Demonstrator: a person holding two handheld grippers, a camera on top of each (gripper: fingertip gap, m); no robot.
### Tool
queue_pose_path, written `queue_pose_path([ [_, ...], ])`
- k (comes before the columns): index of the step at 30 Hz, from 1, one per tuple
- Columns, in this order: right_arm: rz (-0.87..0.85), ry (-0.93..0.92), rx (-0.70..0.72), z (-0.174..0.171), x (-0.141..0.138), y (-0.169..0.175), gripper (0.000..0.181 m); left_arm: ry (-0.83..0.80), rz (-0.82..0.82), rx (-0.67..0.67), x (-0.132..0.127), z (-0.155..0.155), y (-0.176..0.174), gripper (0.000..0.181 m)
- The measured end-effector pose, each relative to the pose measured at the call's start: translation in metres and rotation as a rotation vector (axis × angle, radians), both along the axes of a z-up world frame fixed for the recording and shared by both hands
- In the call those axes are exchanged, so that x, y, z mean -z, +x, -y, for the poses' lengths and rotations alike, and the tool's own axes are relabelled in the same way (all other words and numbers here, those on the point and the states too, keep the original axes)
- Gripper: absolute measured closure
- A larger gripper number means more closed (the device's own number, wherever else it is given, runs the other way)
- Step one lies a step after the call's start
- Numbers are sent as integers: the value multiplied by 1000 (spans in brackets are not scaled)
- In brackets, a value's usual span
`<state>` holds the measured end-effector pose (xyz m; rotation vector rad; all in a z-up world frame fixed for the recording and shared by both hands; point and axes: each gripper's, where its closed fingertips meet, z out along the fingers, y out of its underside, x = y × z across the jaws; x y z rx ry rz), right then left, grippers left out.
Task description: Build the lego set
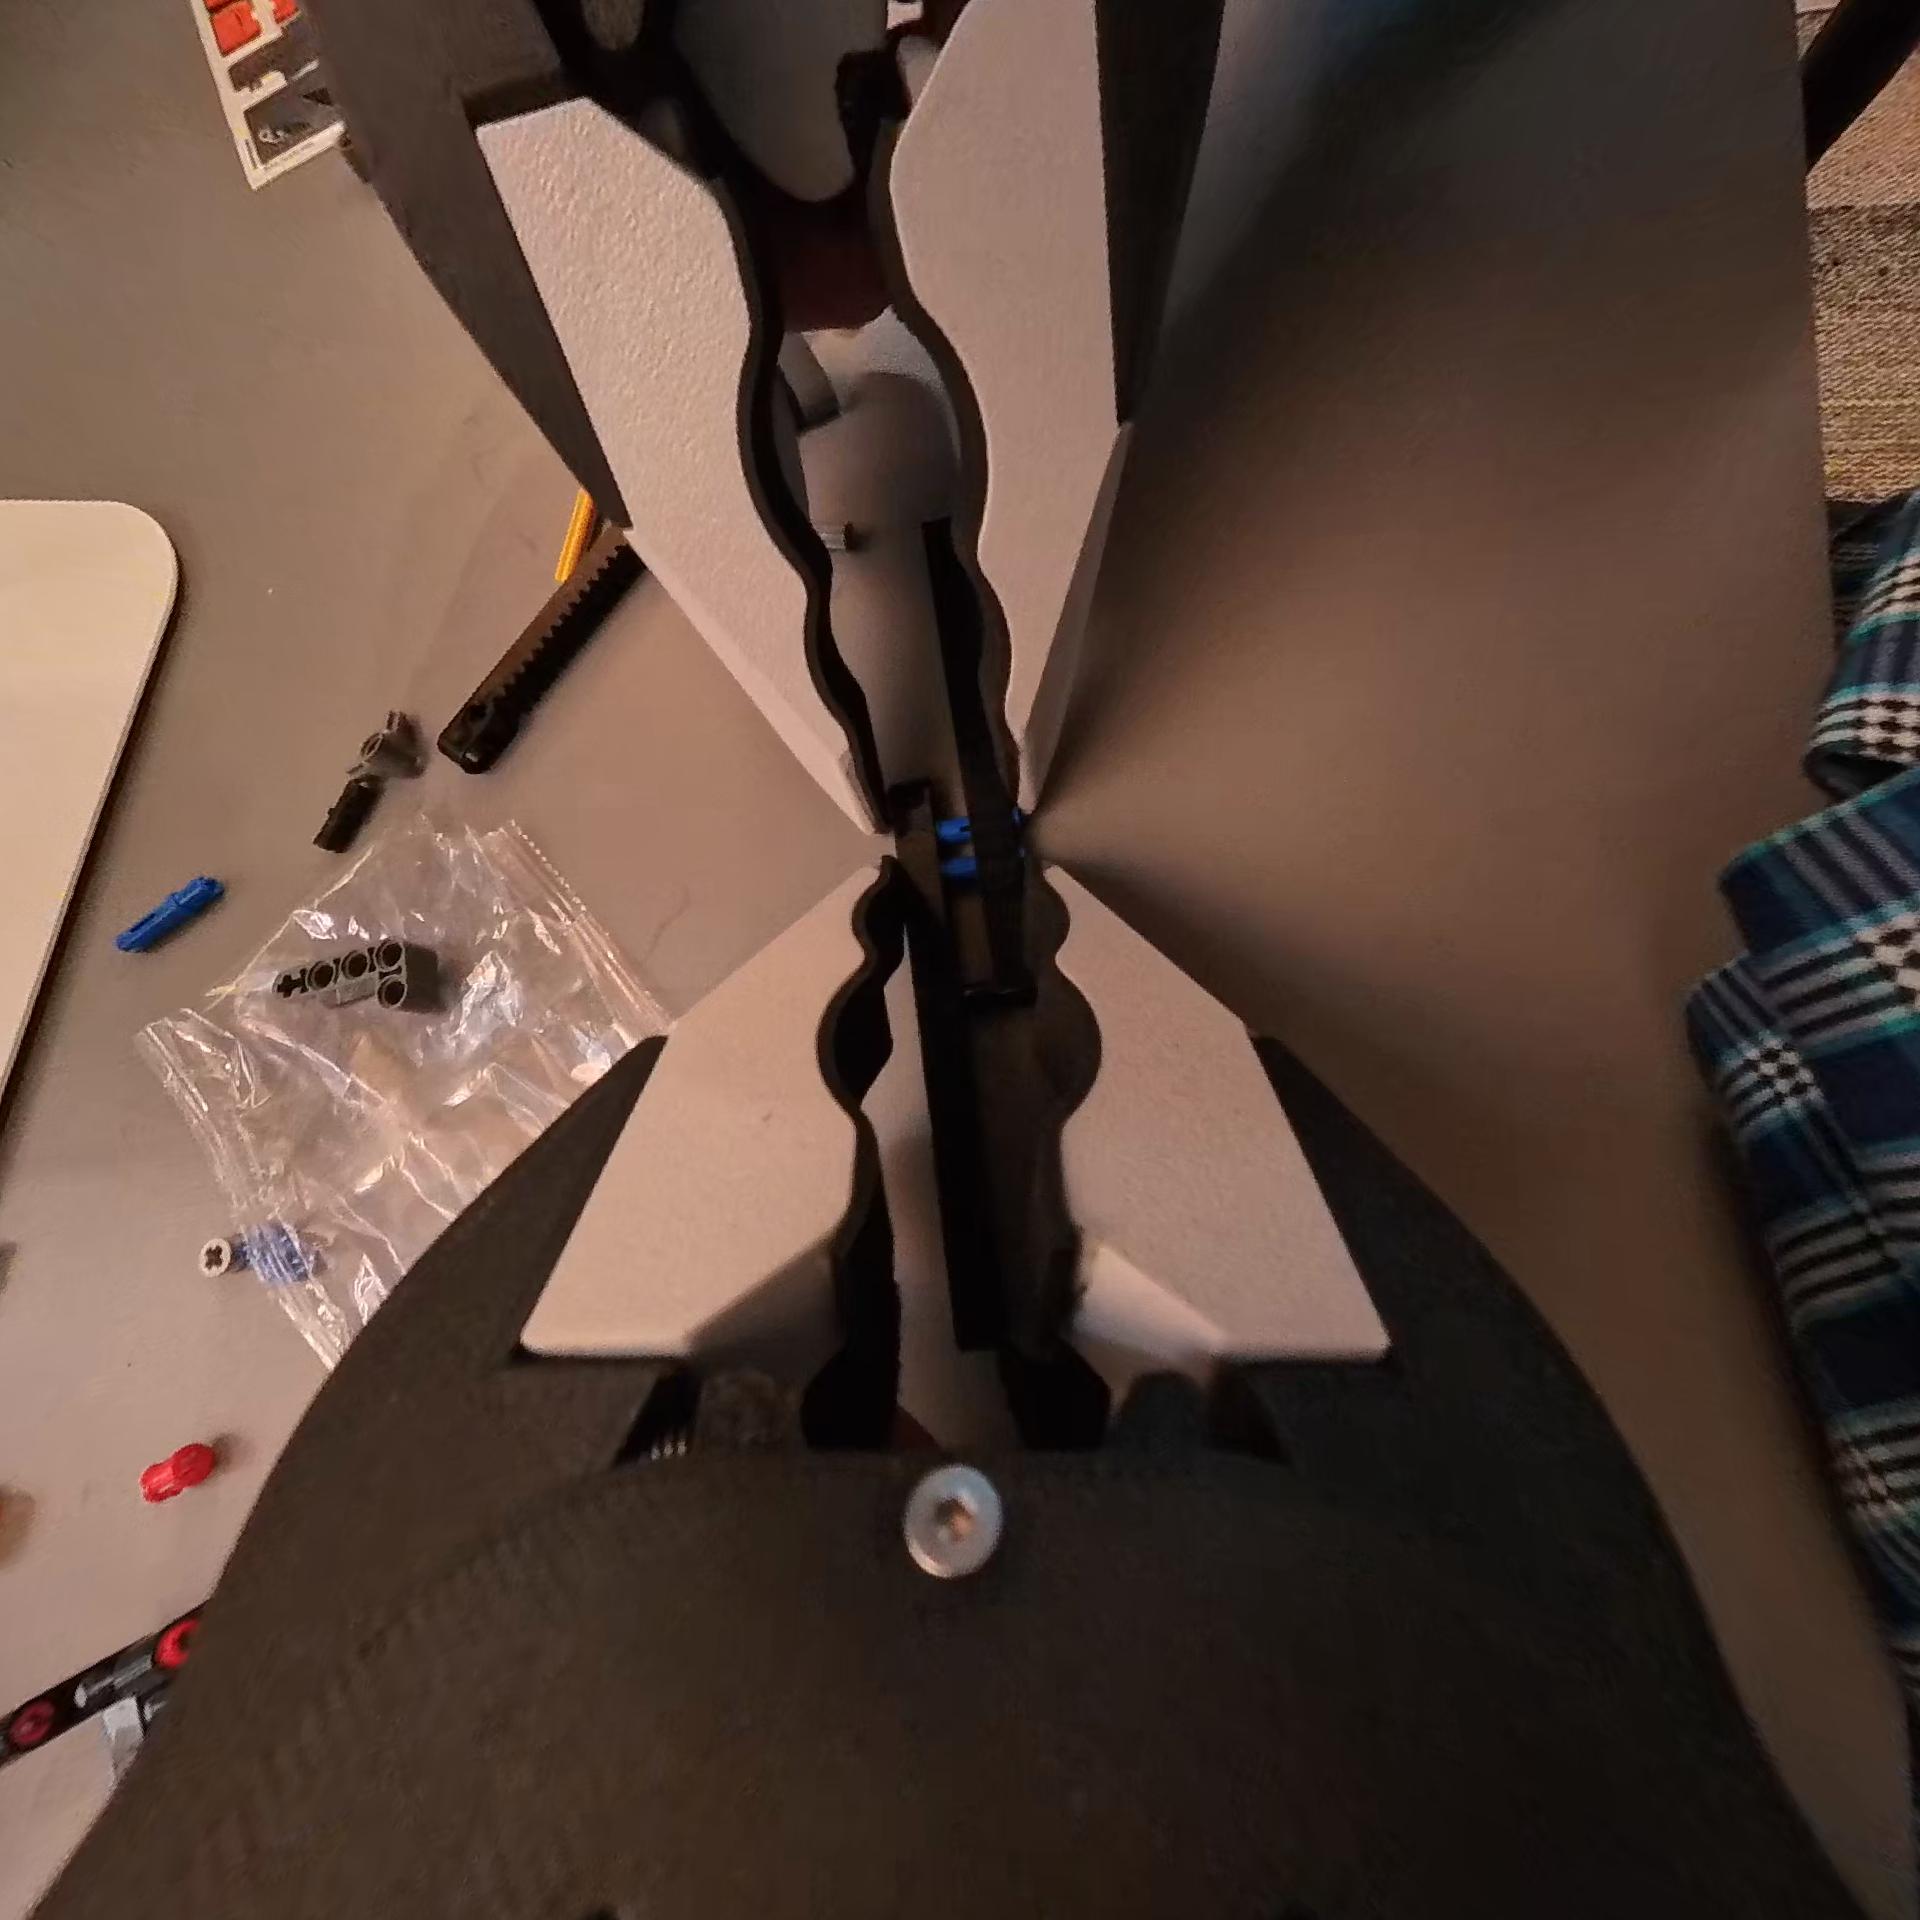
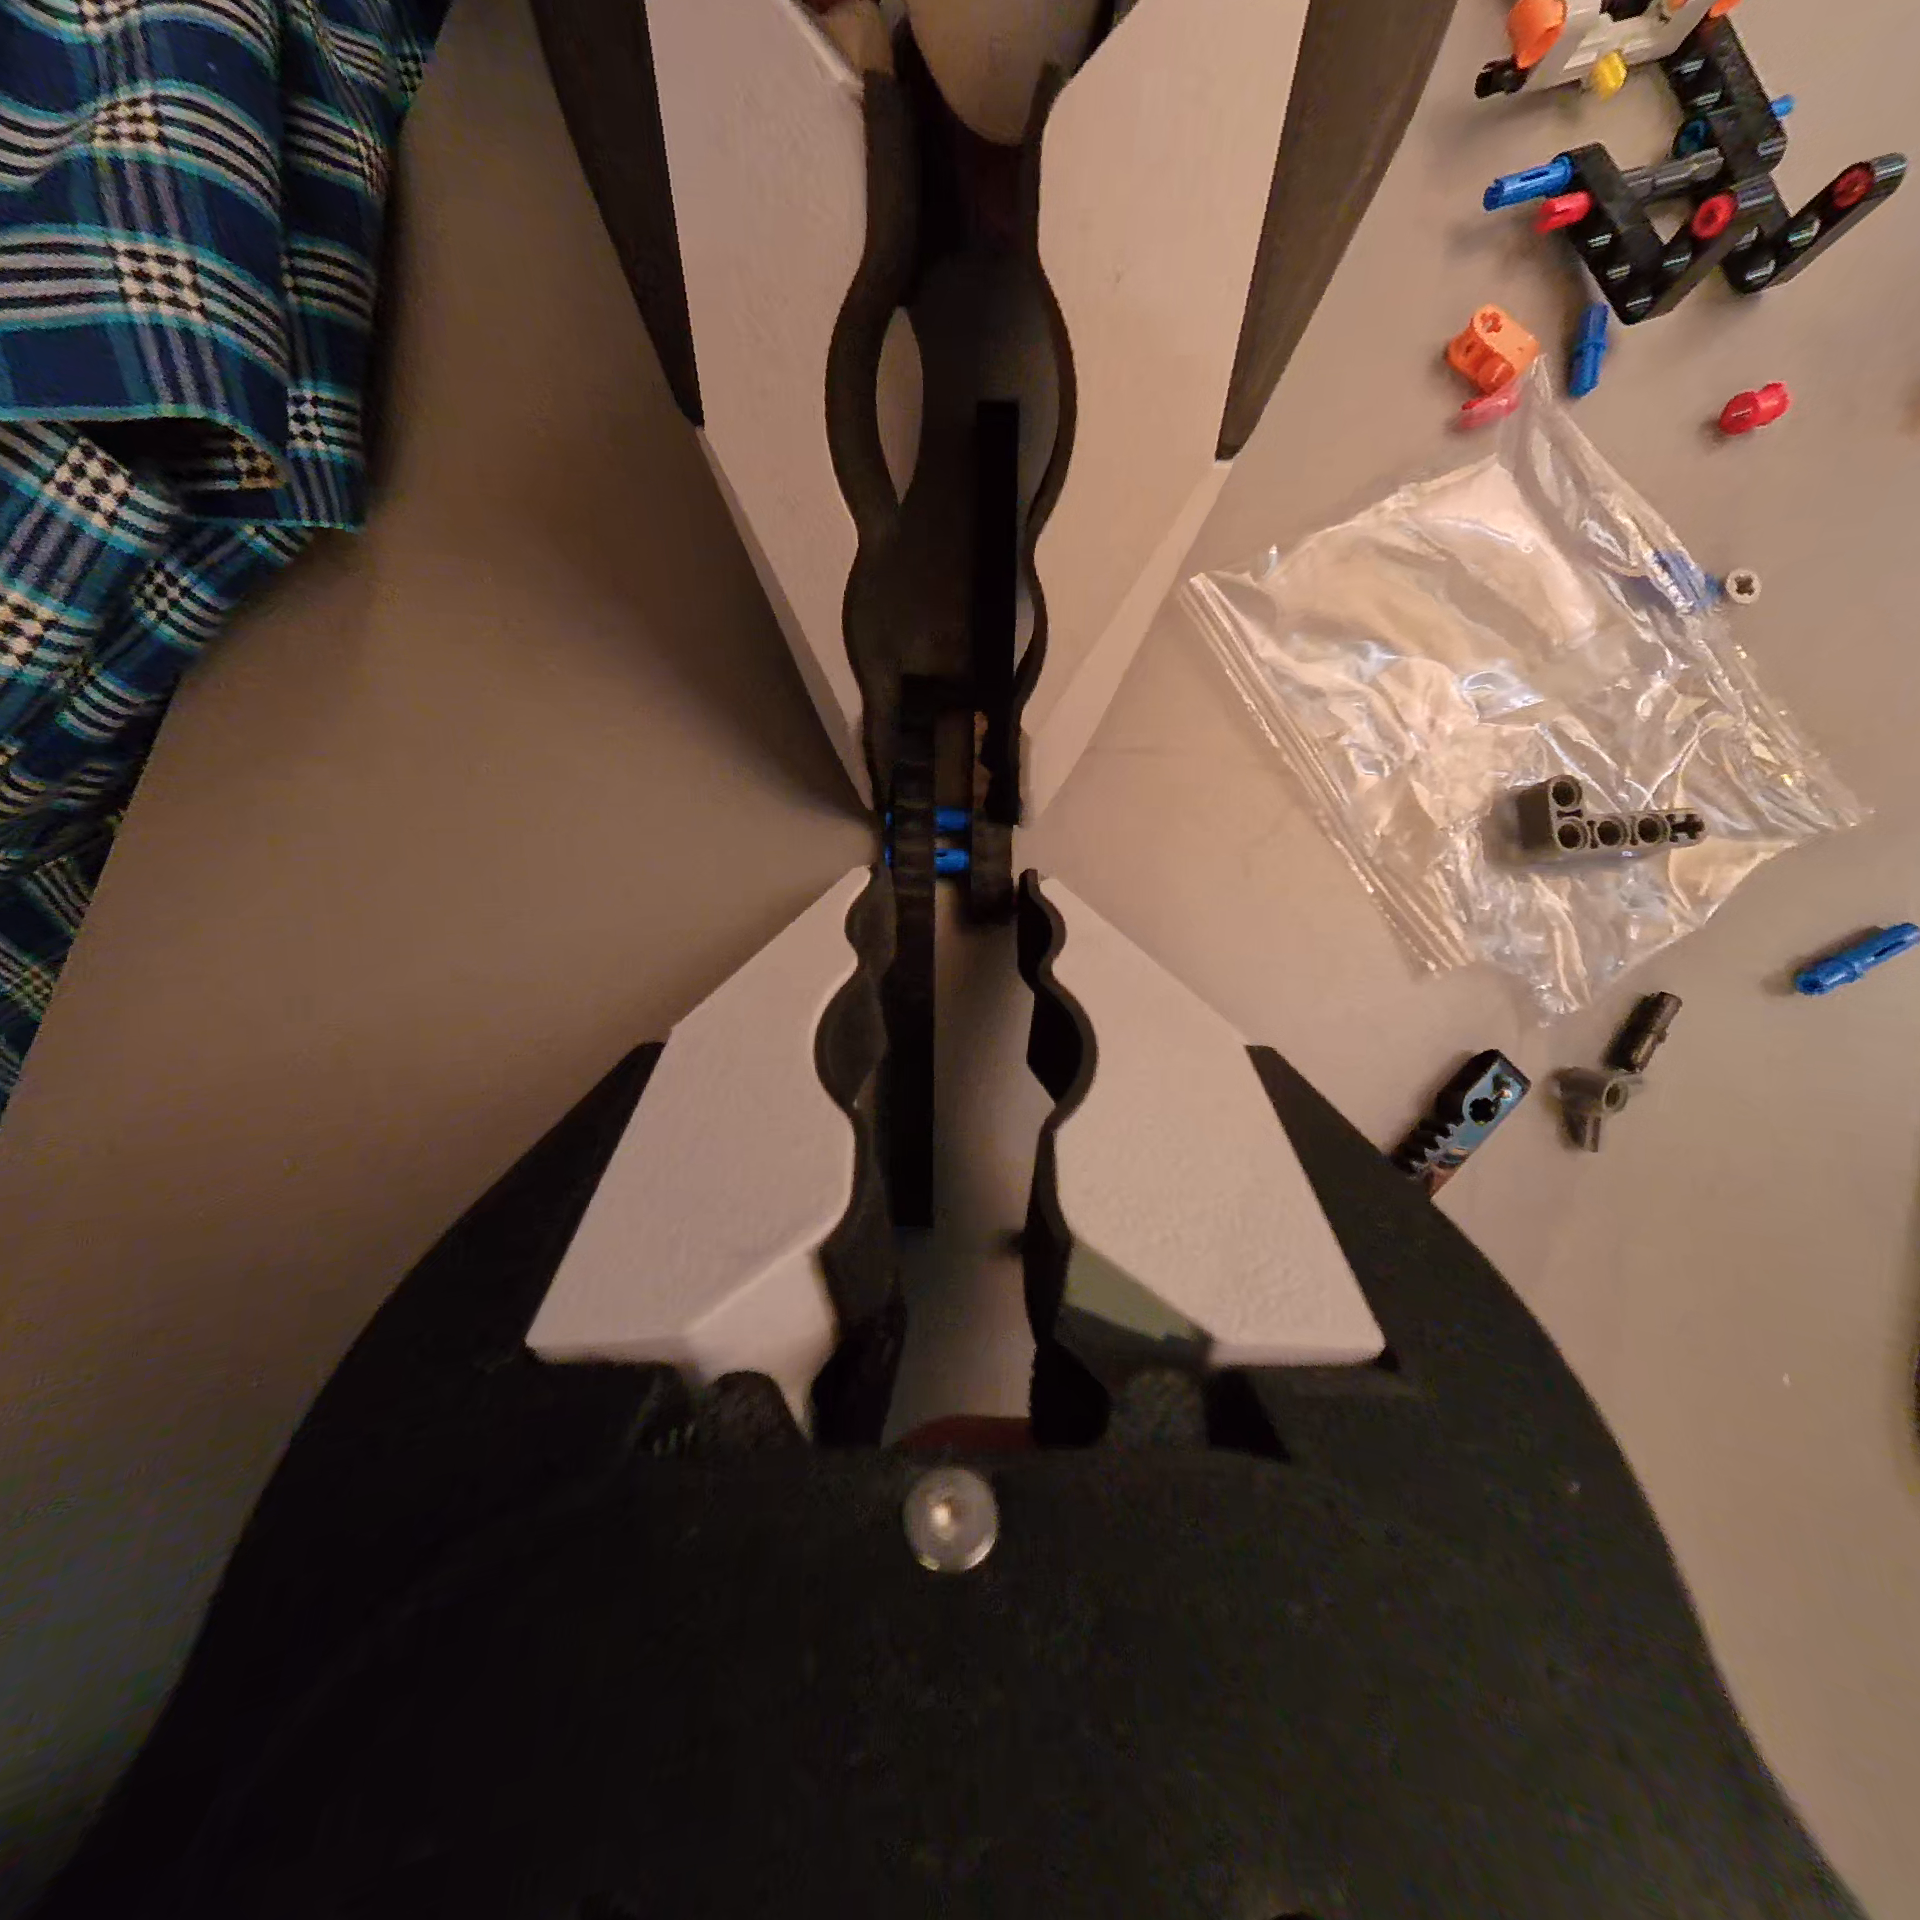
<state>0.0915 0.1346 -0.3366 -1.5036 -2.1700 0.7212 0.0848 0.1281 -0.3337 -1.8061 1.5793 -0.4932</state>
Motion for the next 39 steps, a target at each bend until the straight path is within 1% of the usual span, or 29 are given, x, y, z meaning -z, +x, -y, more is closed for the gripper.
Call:
queue_pose_path([
  [4,-8,4,17,0,0,0,158,-8,4,7,0,-1,0,159],
  [8,-14,5,33,-1,0,0,159,-26,3,-14,1,-1,-1,159],
  [17,8,23,-19,-1,1,0,160,-33,-10,4,3,-1,-2,160],
  [23,-2,15,-7,-1,1,-1,159,-28,-8,-11,3,-1,-2,160],
  [24,0,21,-8,-1,2,-1,160,-30,-19,-19,3,-1,-4,160],
  [26,2,20,-3,-1,2,-1,159,-31,-50,-43,2,-1,-14,151],
  [27,0,13,1,-1,2,-1,159,-45,-62,-50,3,1,-19,153],
  [31,4,6,16,-3,2,-3,159,-38,-89,-87,3,4,-31,152],
  [33,15,11,36,-6,1,-2,148,-35,-81,-92,4,4,-30,157],
  [35,7,16,42,-7,-2,-1,143,-30,-77,-98,4,3,-28,158],
  [38,-22,27,26,-2,-10,-7,141,-27,-77,-96,4,3,-27,156],
  [39,-31,26,17,0,-12,-11,144,-26,-78,-97,4,3,-28,154],
])
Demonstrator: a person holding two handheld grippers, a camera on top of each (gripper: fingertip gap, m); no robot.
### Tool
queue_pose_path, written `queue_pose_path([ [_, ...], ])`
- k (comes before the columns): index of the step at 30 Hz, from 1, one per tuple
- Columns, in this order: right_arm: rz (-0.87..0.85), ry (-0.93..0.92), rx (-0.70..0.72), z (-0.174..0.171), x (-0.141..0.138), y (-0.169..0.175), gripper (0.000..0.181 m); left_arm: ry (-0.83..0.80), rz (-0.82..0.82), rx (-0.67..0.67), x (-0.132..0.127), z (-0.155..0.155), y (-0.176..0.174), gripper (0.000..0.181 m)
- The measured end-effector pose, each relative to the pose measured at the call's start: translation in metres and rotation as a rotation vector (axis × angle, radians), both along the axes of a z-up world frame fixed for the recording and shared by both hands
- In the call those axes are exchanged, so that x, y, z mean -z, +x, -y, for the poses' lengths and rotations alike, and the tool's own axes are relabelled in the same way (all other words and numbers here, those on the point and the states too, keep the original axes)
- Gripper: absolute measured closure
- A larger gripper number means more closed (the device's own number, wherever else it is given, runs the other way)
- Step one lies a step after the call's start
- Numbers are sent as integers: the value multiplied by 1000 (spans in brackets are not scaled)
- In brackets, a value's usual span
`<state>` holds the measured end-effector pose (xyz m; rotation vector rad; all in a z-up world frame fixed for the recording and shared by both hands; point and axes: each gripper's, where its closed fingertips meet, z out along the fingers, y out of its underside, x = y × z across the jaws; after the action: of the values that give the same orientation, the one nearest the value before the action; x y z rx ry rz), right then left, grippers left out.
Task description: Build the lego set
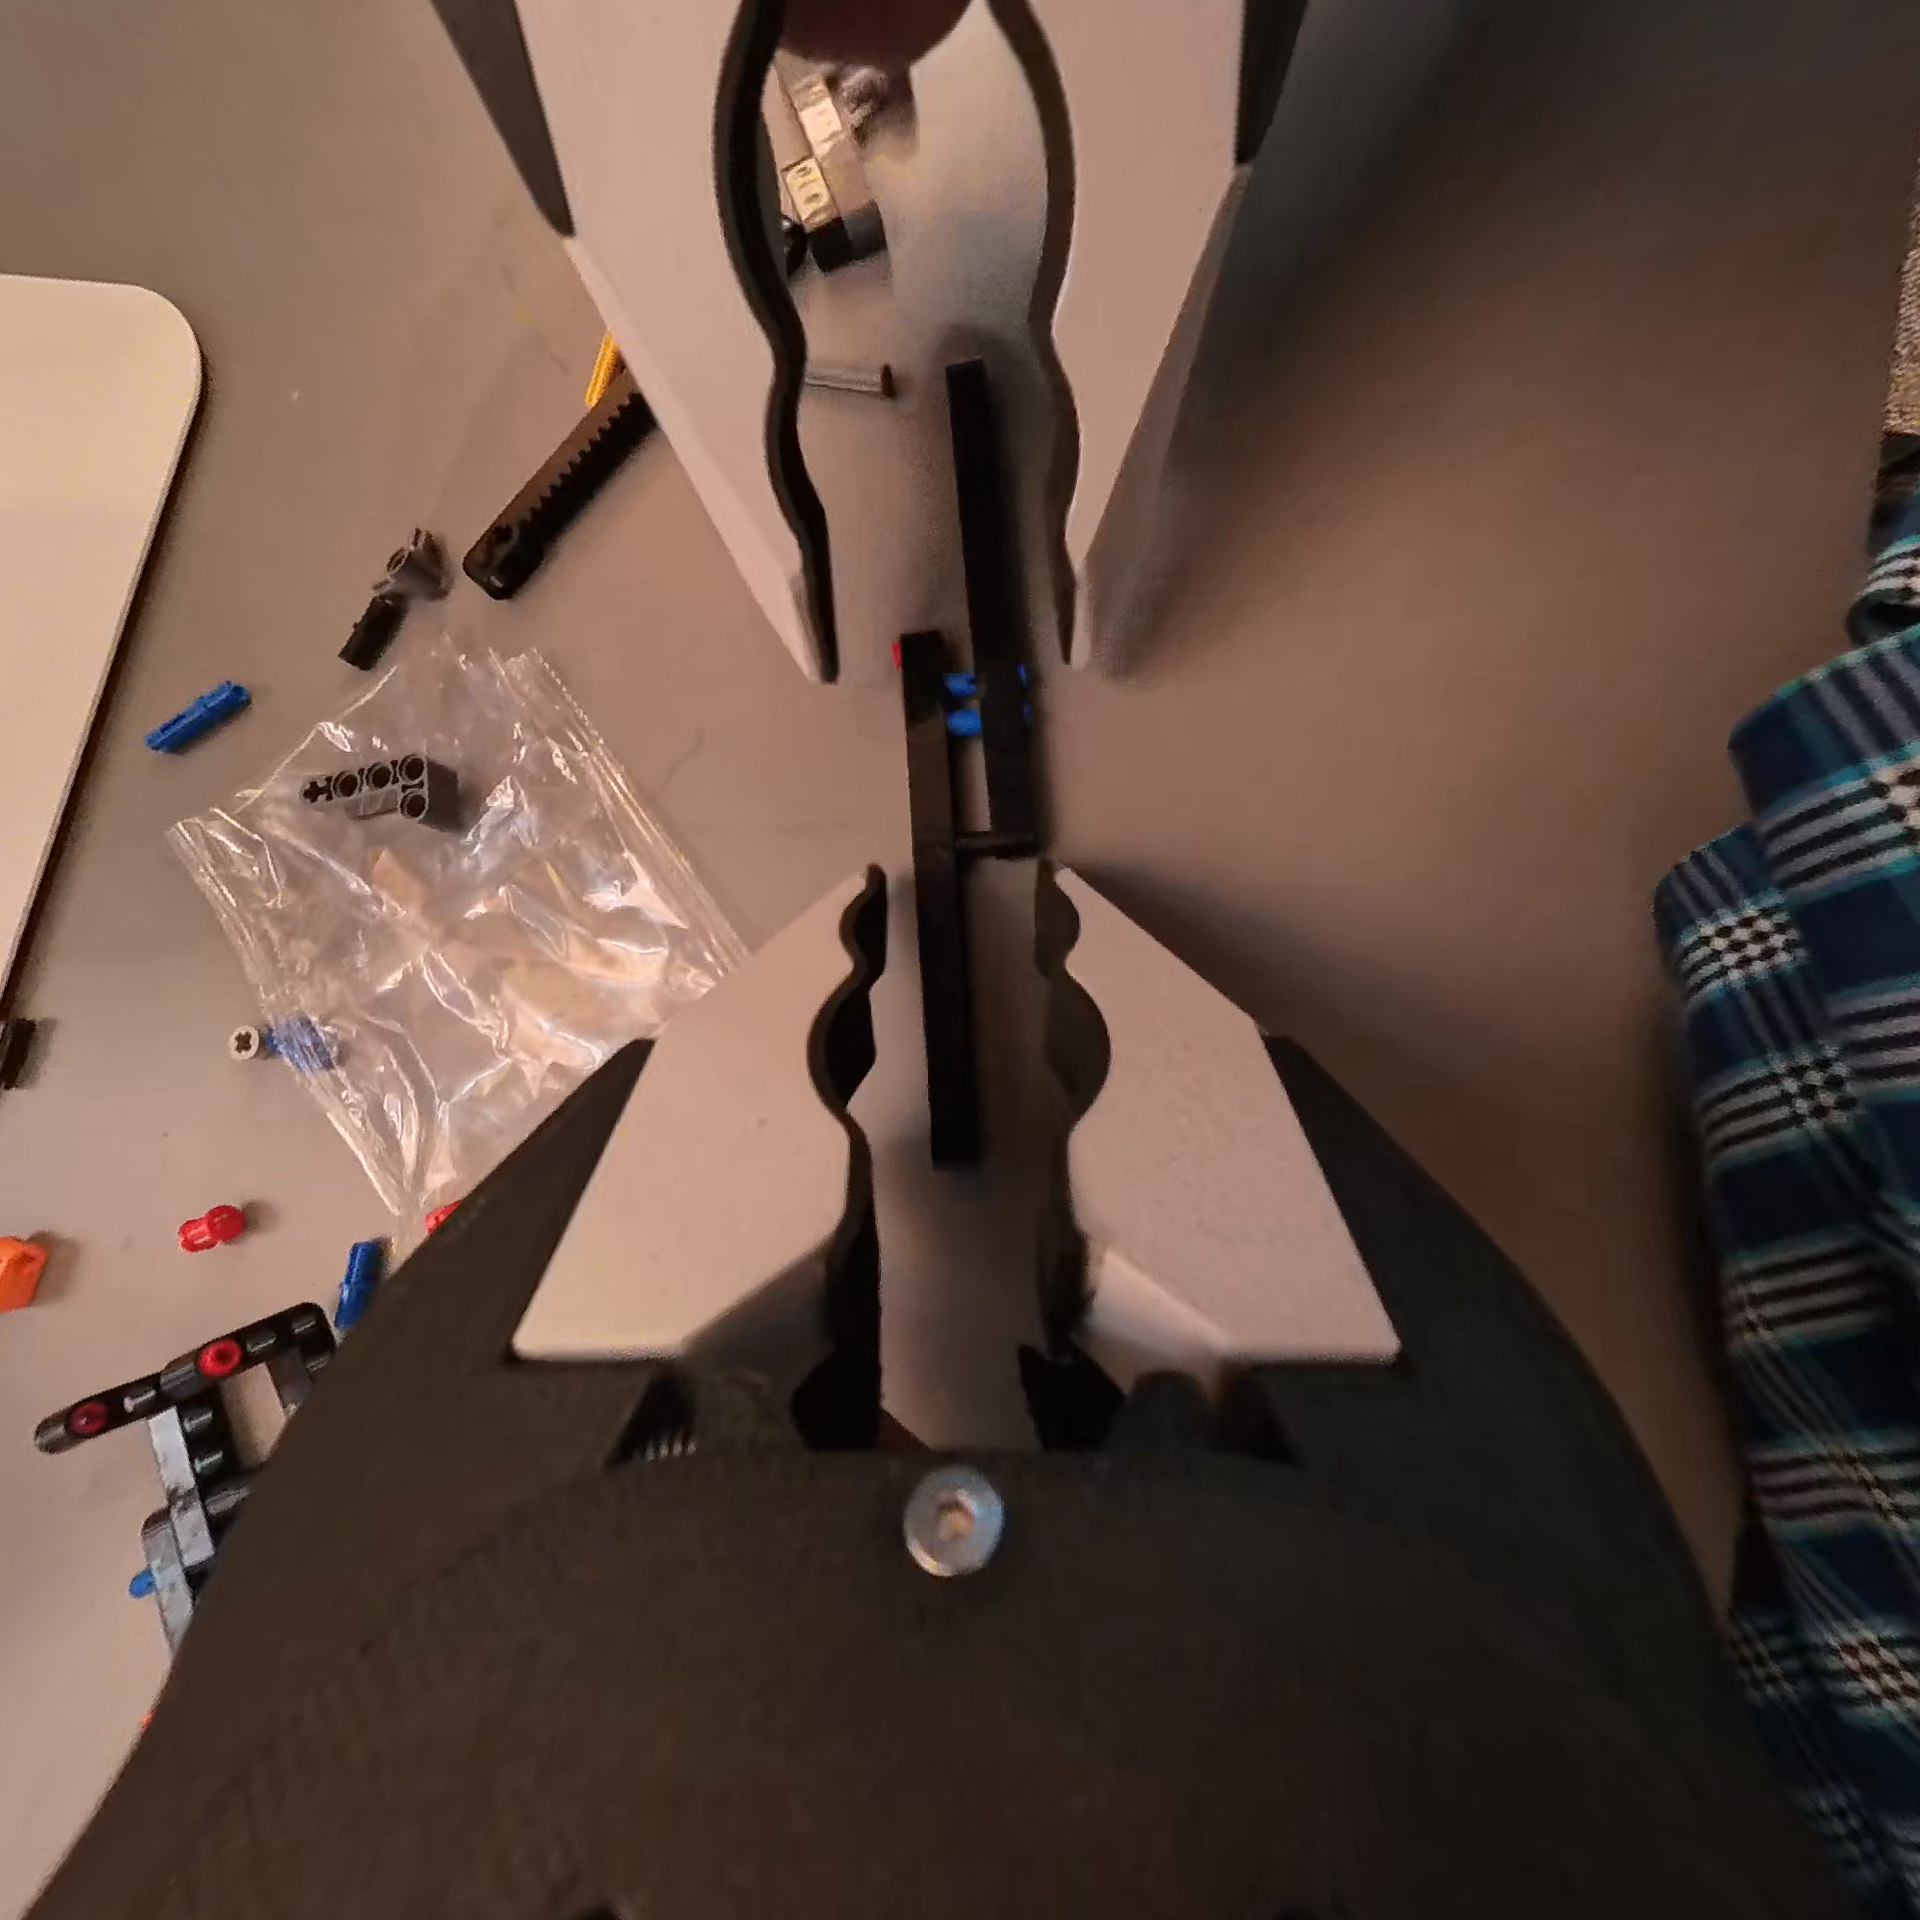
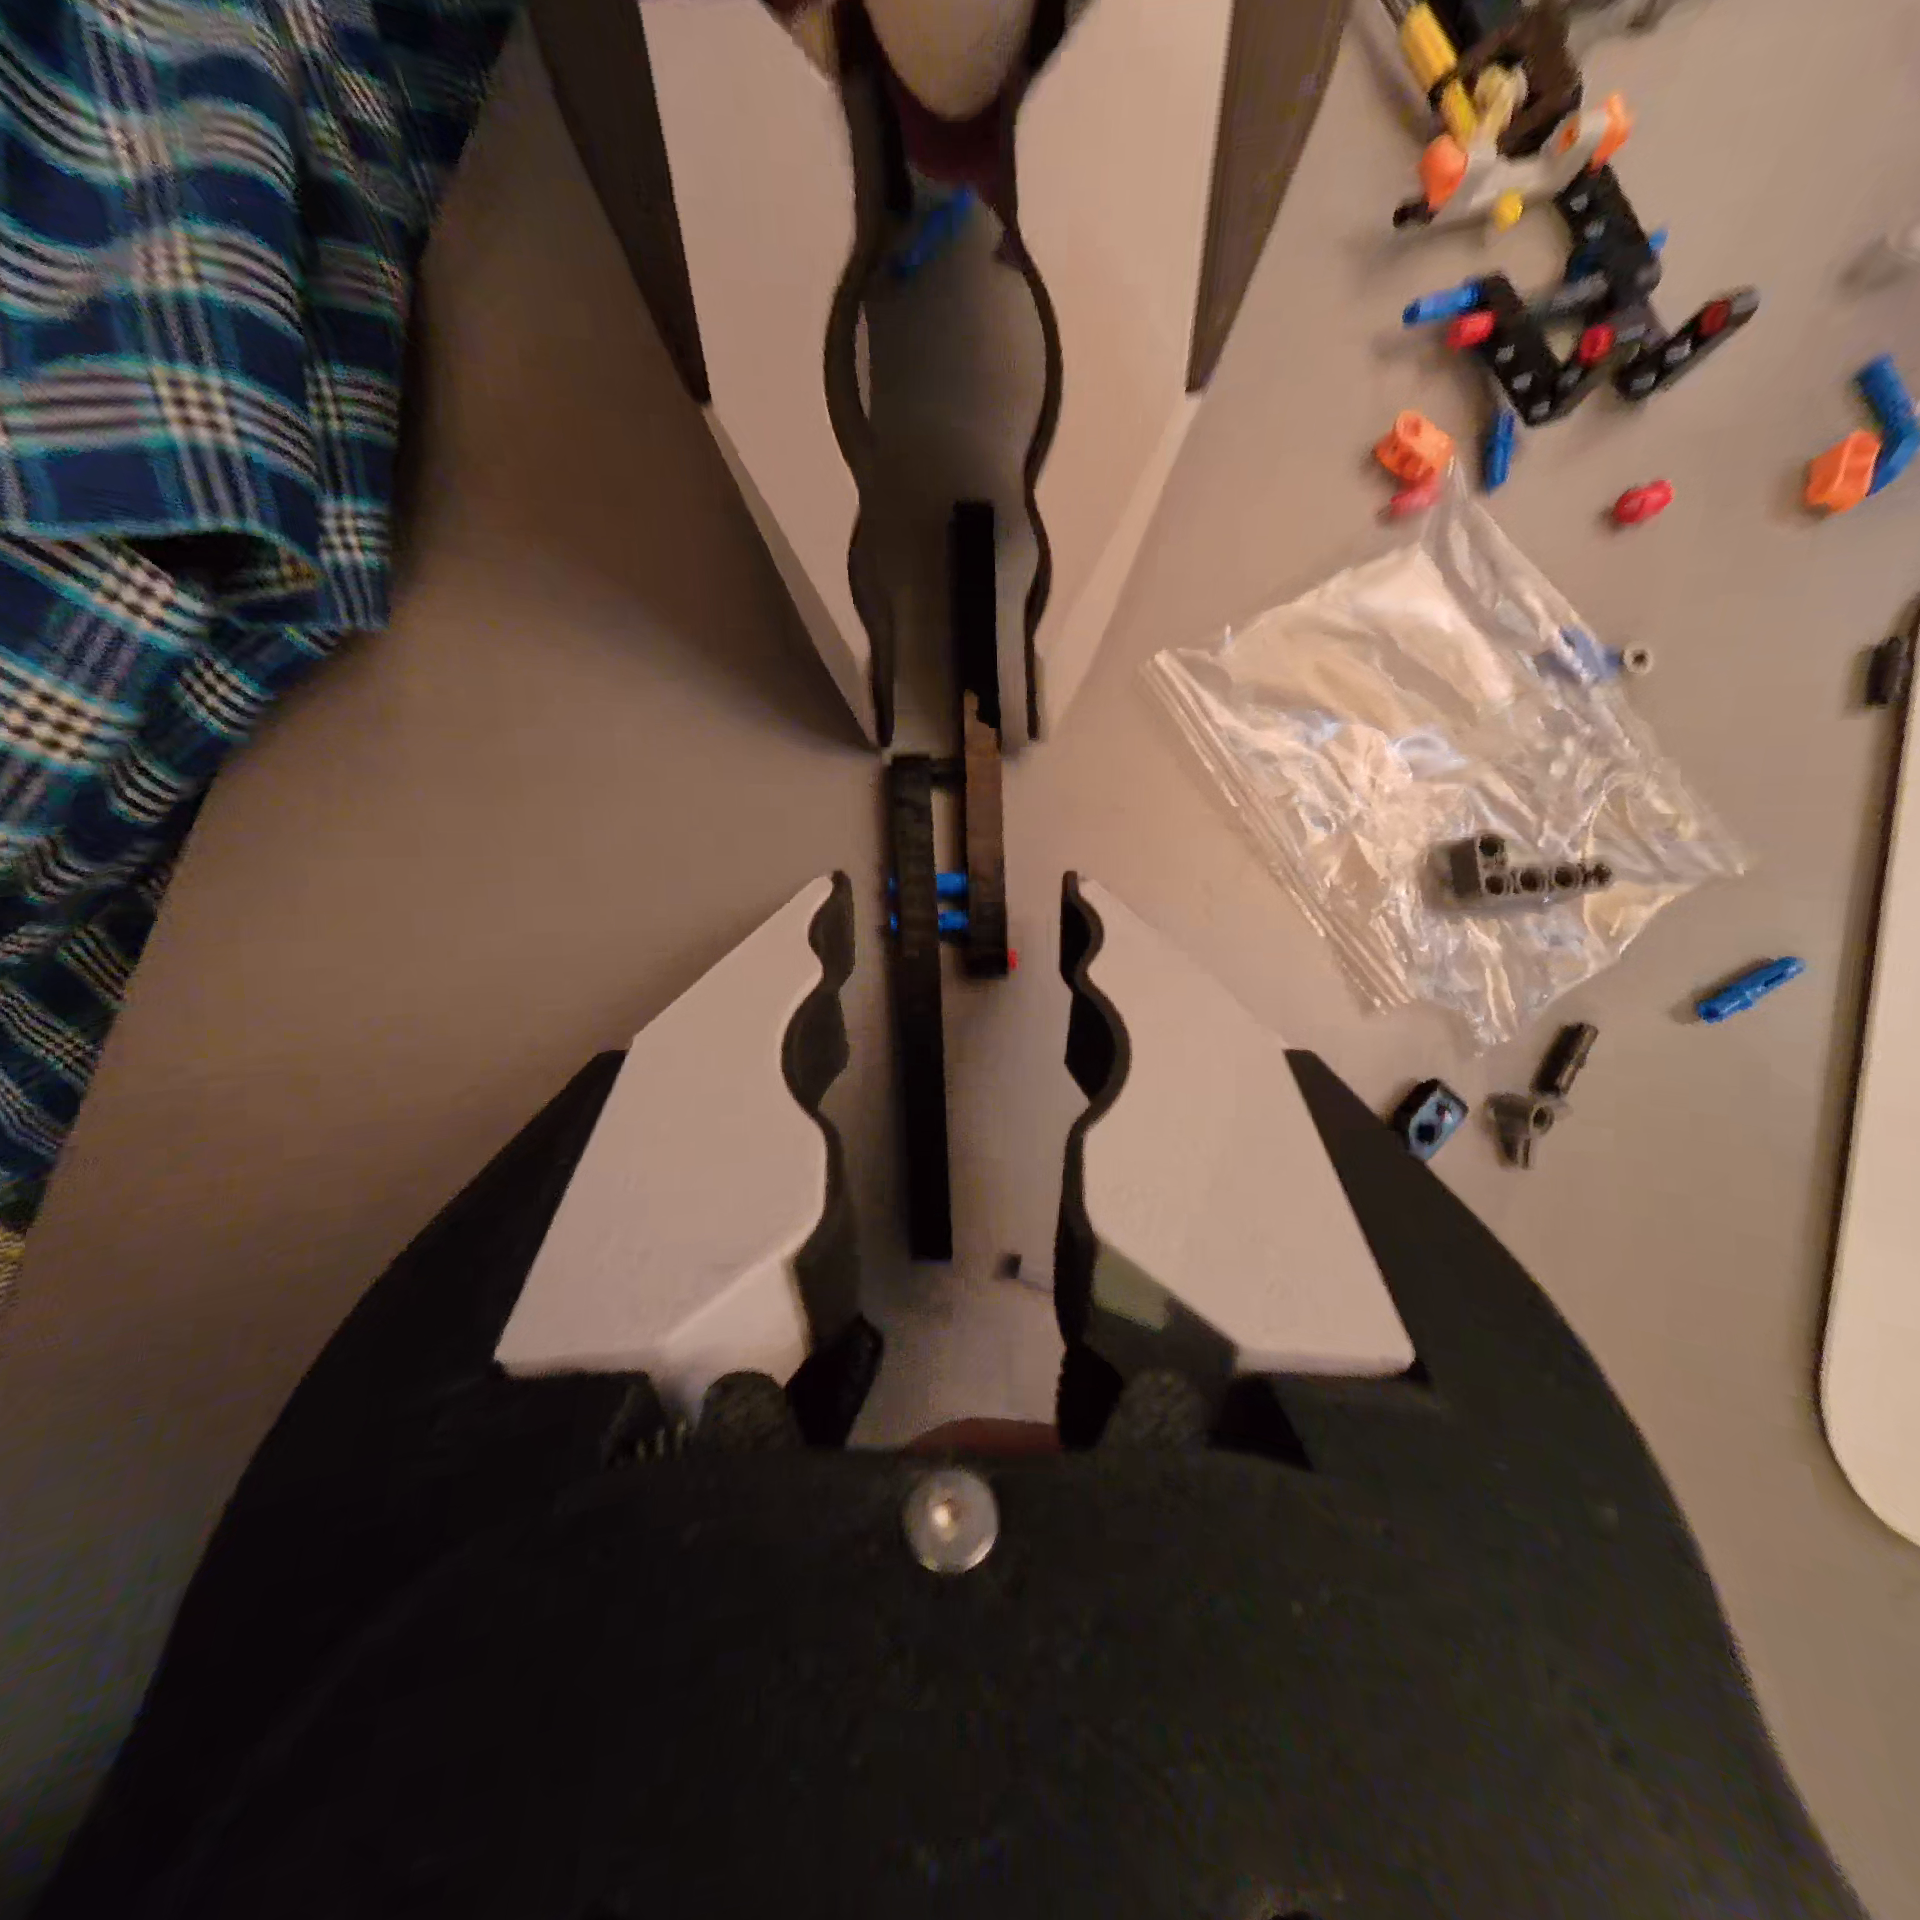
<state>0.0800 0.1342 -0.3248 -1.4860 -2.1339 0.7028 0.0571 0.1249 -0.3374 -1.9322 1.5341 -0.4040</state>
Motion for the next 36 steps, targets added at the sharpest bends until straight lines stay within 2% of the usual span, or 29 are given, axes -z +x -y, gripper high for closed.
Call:
queue_pose_path([
  [4,30,6,-30,5,12,-12,149,-8,5,0,0,2,0,150],
  [7,30,-9,-39,8,16,-16,160,-9,21,0,1,4,5,157],
  [23,29,-6,-68,7,19,-17,165,12,21,8,3,1,8,165],
  [28,16,-11,-37,6,18,-17,163,0,27,14,3,1,7,164],
  [32,18,-8,26,-4,8,0,143,-9,15,20,2,1,5,163],
  [36,42,2,18,-8,13,8,146,-18,32,27,-6,-3,7,151],
])
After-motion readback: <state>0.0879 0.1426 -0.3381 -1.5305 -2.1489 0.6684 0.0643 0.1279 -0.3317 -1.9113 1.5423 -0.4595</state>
